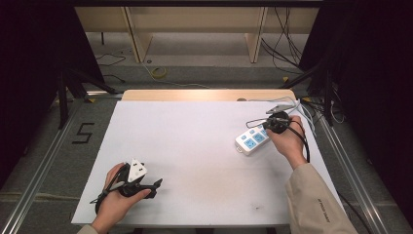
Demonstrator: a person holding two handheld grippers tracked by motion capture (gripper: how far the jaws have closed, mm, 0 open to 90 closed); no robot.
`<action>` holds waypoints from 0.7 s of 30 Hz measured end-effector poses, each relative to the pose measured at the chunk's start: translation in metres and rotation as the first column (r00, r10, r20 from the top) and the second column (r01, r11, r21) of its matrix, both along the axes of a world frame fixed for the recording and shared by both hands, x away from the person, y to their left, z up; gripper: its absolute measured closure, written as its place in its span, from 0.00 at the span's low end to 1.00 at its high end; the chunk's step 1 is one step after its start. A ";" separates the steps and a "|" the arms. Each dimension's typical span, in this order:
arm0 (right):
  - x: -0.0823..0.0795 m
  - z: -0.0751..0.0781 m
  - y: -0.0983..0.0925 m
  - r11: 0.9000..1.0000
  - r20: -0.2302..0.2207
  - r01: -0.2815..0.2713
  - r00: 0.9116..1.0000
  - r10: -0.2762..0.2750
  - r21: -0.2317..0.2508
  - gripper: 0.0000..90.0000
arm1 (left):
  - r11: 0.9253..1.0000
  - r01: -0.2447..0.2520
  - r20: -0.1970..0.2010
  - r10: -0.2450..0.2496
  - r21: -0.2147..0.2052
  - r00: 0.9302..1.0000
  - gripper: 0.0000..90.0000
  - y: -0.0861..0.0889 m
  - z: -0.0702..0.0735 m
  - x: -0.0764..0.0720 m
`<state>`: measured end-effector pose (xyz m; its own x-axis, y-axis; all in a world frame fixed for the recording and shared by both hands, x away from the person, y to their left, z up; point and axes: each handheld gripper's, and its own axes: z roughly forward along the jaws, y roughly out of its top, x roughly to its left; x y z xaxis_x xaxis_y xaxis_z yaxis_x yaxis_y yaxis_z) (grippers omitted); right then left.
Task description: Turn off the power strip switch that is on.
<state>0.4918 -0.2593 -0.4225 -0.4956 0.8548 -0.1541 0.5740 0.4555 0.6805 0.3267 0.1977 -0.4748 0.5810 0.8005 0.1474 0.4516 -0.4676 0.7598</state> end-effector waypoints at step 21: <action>0.017 -0.006 0.000 1.000 -0.036 0.016 0.999 -0.017 -0.010 1.00 | 1.000 0.001 -0.001 -0.001 0.000 1.000 0.19 0.000 0.000 0.000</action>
<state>0.5089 -0.2597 -0.4285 -0.4866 0.8615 -0.1451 0.6053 0.4523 0.6550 0.3266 0.1976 -0.4747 0.5821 0.7997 0.1471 0.4518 -0.4685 0.7592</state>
